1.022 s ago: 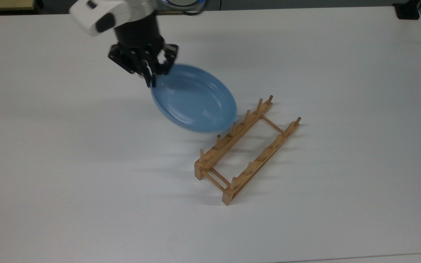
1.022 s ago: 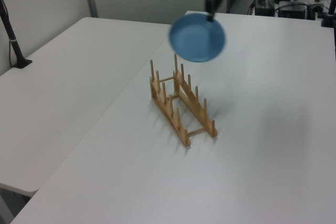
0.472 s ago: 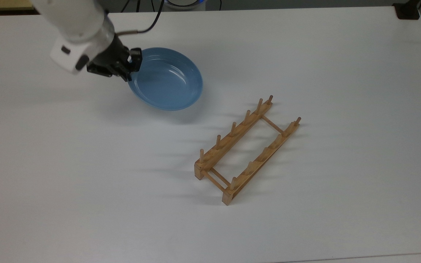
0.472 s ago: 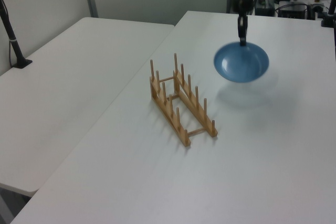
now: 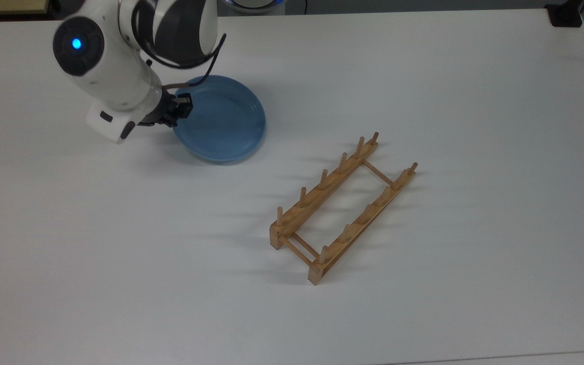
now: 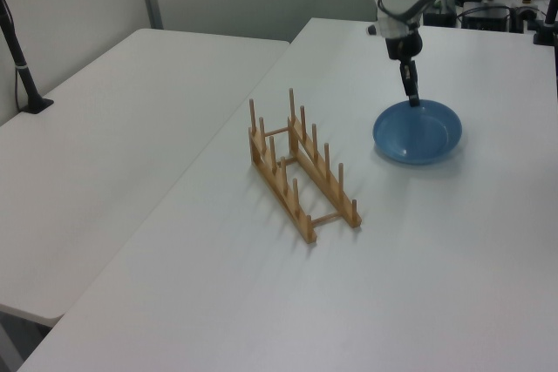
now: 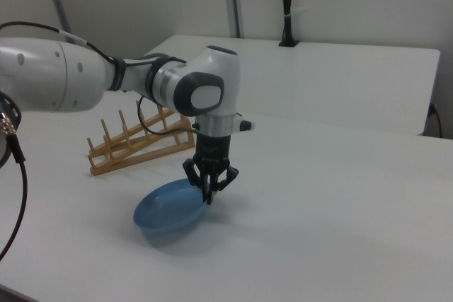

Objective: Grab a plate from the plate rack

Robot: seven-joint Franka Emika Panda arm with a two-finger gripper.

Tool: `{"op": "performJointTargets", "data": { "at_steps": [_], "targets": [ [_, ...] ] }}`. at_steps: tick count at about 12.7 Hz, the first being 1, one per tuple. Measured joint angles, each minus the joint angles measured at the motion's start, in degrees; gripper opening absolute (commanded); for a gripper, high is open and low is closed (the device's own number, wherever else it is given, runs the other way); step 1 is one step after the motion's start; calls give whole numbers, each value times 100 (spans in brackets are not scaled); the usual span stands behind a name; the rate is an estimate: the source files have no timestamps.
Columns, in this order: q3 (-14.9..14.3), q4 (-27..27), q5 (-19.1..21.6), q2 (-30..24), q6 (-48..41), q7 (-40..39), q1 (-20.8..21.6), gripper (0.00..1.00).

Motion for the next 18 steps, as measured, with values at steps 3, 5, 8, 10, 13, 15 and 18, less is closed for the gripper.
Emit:
{"op": "performJointTargets", "data": {
  "at_steps": [3,5,8,10,13,15,18],
  "targets": [
    [0,-153,-280,28,148,-101,2,32],
    [0,-215,-357,28,157,-135,2,63],
    [0,-241,-440,24,164,-148,2,82],
    [-1,-220,-444,-75,173,8,4,91],
    [8,-165,-486,-575,162,885,74,100],
    [57,-155,-644,-1085,-97,1449,171,100],
    [345,-156,-881,-1928,-559,2395,346,100]
  ]
}}
